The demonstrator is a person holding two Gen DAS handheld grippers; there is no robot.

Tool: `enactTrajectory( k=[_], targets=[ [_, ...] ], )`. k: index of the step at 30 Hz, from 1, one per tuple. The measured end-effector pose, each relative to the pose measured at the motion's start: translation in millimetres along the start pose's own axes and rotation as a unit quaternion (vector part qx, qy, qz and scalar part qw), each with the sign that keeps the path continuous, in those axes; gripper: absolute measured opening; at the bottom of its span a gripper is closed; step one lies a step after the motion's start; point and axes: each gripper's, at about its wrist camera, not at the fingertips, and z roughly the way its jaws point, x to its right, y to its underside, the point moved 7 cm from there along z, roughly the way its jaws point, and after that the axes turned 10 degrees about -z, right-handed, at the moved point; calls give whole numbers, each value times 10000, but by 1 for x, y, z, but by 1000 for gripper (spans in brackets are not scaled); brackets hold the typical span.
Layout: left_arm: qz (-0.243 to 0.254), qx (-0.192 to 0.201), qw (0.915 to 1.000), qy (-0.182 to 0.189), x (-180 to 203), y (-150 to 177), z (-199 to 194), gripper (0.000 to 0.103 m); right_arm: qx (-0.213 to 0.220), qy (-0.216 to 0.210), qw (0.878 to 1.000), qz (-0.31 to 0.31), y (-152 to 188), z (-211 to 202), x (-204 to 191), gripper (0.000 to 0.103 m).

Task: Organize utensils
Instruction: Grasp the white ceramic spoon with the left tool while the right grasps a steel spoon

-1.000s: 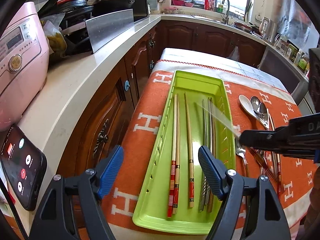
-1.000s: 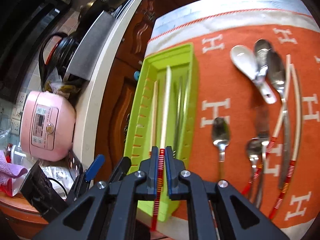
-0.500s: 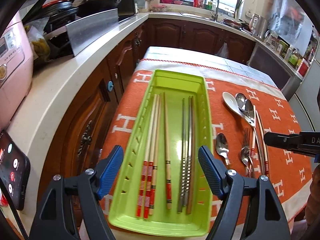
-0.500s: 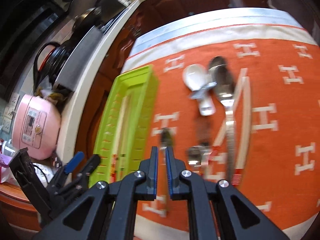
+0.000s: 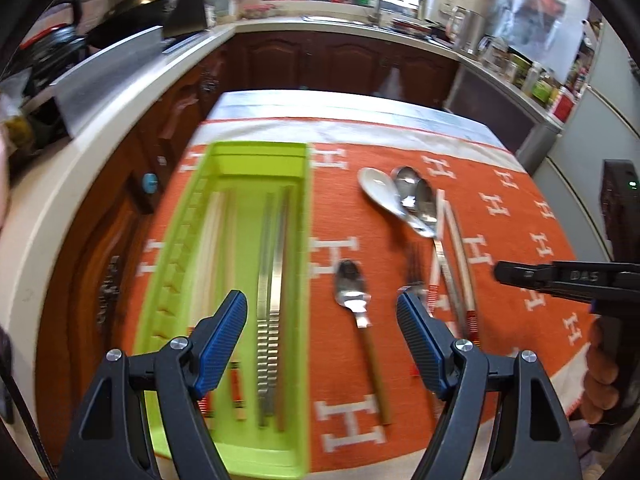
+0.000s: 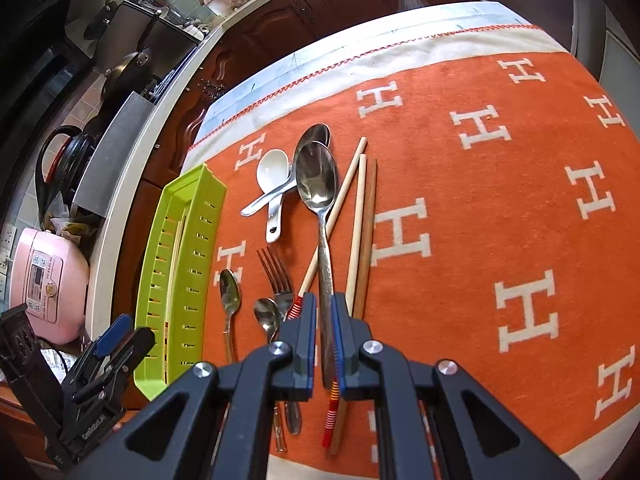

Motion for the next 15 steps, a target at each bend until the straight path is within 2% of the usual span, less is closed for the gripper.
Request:
enactTrajectory(
  k=[4, 8, 15],
  targets=[
    [42, -130, 9995, 298, 22, -7, 9, 75, -16, -109, 9999, -31, 0, 3, 1, 9],
    [-171, -346, 9963, 770, 39, -26, 27, 75, 11, -237, 9997, -85, -7, 6, 1, 9],
    [-429, -702, 9936, 772, 55, -73, 78, 68, 157, -401, 9990, -90, -31, 9, 9, 9]
  ],
)
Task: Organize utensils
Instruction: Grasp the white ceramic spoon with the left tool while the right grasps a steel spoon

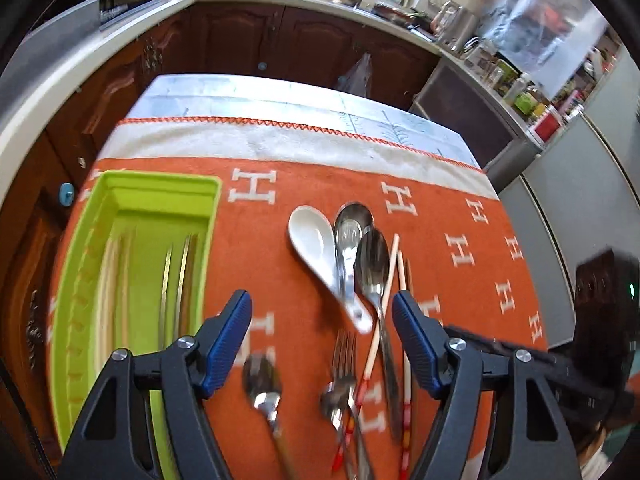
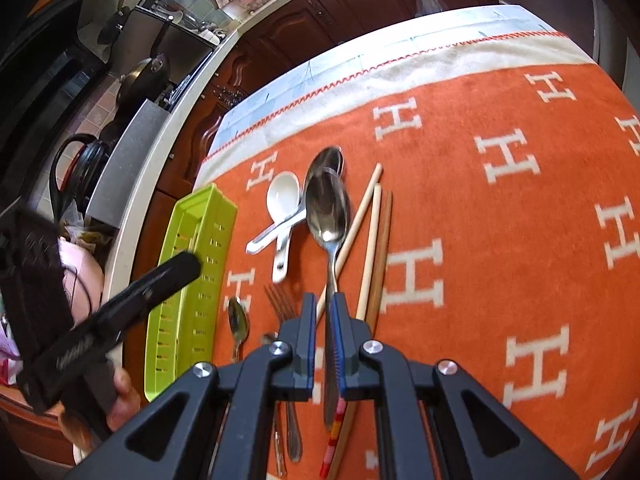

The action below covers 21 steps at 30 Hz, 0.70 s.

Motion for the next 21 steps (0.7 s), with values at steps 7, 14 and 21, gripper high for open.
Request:
enactTrajectory(
  k=[7, 14, 21],
  targets=[
    [-337, -376, 9982, -326, 0, -38, 58, 46, 130, -77, 9999, -11, -42, 13, 14, 10],
    [-507, -527, 9962, -463, -6, -43, 82, 45, -11, -90, 9999, -70, -82, 53, 28, 11],
    [-546, -532, 9960, -456, -12, -44, 84, 44, -97, -108, 9999, -45, -92, 85, 34, 11]
  ],
)
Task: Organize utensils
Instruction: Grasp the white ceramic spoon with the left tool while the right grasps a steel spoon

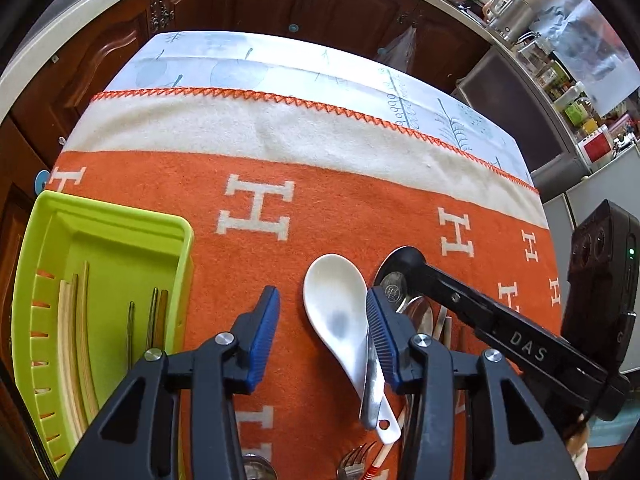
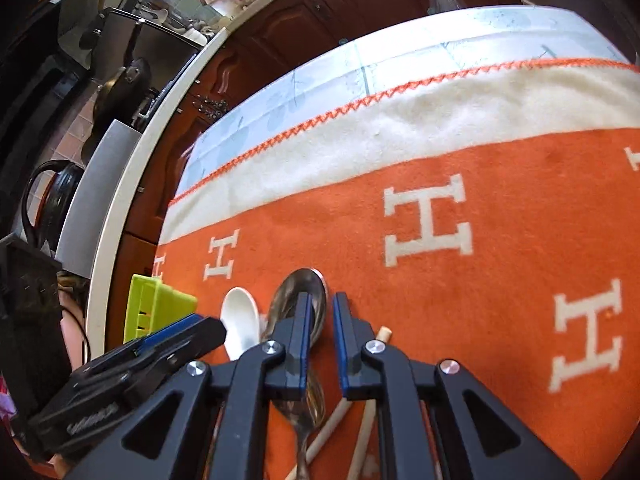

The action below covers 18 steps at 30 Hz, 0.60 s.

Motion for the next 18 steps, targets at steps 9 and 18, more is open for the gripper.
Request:
enactTrajectory(
  k=[9, 18],
  targets=[
    [-113, -123, 9997, 154, 0, 5, -1, 44, 256, -64, 9992, -286, -2, -1, -6, 2],
    [-152, -214, 9996, 106, 1, 11, 16, 44, 879, -250, 9956, -228, -5, -41, 2, 2]
  ],
)
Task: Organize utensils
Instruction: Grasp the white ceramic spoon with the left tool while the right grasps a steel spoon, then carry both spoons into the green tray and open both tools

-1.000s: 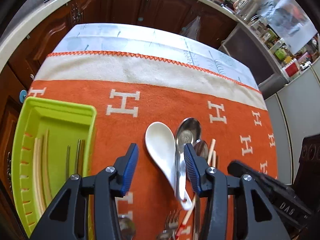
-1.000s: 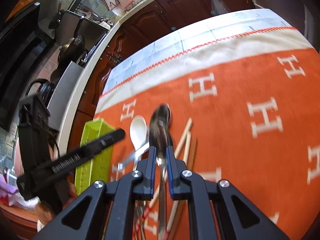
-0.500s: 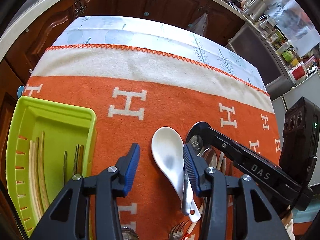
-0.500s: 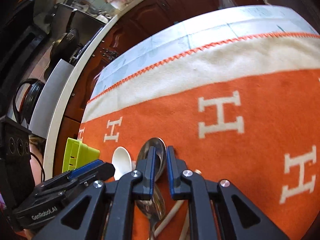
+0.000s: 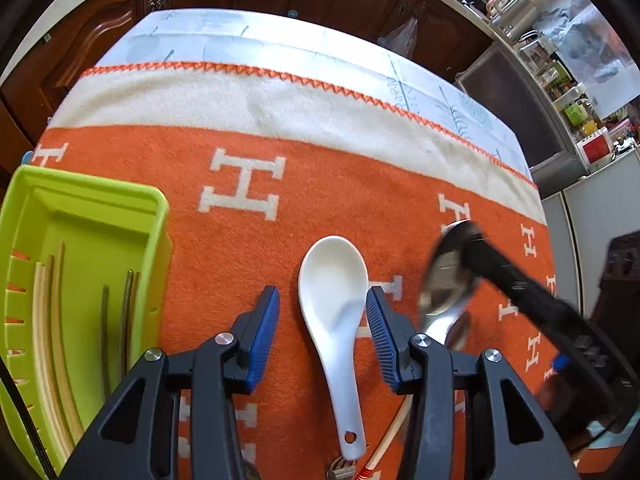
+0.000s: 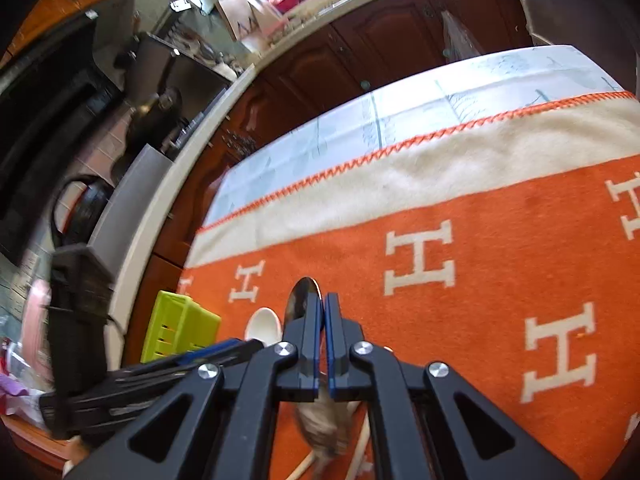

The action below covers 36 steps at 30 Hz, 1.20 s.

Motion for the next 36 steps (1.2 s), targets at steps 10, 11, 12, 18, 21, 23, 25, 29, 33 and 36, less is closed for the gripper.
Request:
enactTrajectory(
  k=[10, 11, 12, 18, 21, 23, 25, 29, 33, 36],
  targets=[
    [342, 510, 9977, -276, 13, 6, 5, 19, 519, -248, 9983, 132, -5, -40, 2, 2],
    [338, 542, 9975, -292, 13, 6, 6, 15, 522, -239, 9983, 127, -5, -42, 2, 2],
    [312, 563, 9976, -240, 15, 8, 6, 11, 522, -233, 9983, 128, -4, -42, 2, 2],
    [224, 689, 9973, 121, 20, 12, -3, 2, 466, -242, 9984, 204, 5, -49, 2, 2],
    [315, 785, 9962, 229, 24, 17, -18, 2, 481, -230, 9985, 155, 7, -57, -3, 2],
    [400, 911, 9946, 281, 25, 20, -33, 2, 520, -216, 9984, 77, 8, -63, -8, 2],
    [481, 1079, 9924, 338, 27, 23, -50, 2, 545, -239, 9982, 9, 10, -68, -16, 2],
    [523, 1336, 9883, 513, 21, 33, -91, 2, 549, -253, 9979, -226, 14, -78, -39, 2],
    [639, 1577, 9844, 456, 3, 46, -139, 2, 553, -314, 9967, -499, 17, -85, -68, 2],
    [618, 1673, 9837, 239, -23, 55, -171, 2, 555, -355, 9954, -701, 17, -87, -93, 2]
  ],
)
